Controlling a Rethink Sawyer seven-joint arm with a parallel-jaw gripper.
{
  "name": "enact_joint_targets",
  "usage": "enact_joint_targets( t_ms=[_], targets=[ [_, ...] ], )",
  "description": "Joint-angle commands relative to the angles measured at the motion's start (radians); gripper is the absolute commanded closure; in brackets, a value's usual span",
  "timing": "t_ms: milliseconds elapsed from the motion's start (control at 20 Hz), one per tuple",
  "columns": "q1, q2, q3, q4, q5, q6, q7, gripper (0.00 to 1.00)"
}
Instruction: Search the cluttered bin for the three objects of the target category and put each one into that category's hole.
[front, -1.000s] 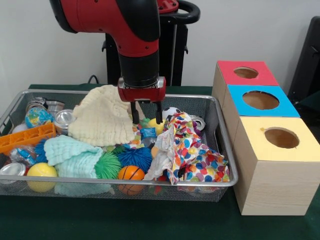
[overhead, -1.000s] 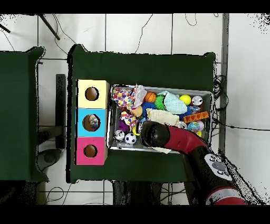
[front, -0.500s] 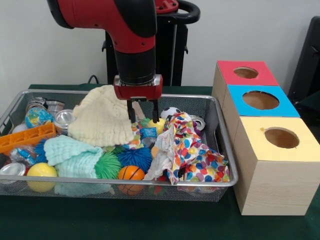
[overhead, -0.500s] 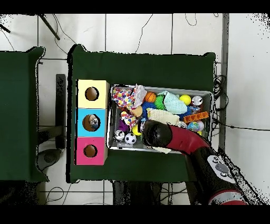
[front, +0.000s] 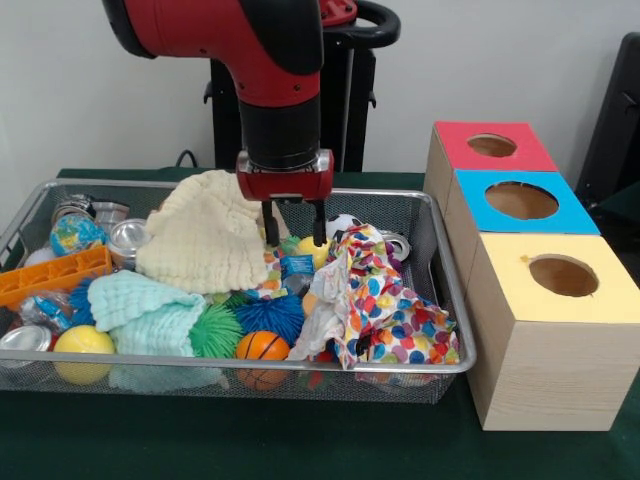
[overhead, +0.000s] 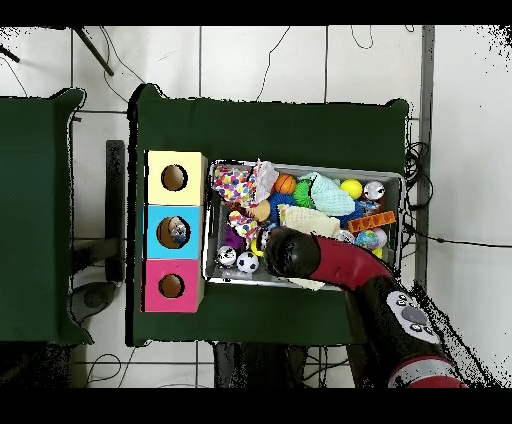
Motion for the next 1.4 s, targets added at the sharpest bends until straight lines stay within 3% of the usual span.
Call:
enact_joint_targets(
  t_ms=[50, 550, 700, 1100, 1400],
  targets=[
    [0.022, 0.063, -0.001, -0.054, -0.016, -0.105, 0.146, 0.0],
    [-0.005, 0.153, 0.015, -0.086, -0.018, -0.158, 0.118, 0.0],
    [-0.021, 0.161, 0.033, -0.111, -0.004, -0.108, 0.091, 0.0],
    [0.05, 0.048, -0.052, -0.147, -0.038, -0.065, 0.086, 0.0],
    [0.091, 0.047, -0.096, -0.161, -0.055, -0.102, 0.09, 0.0]
  ],
)
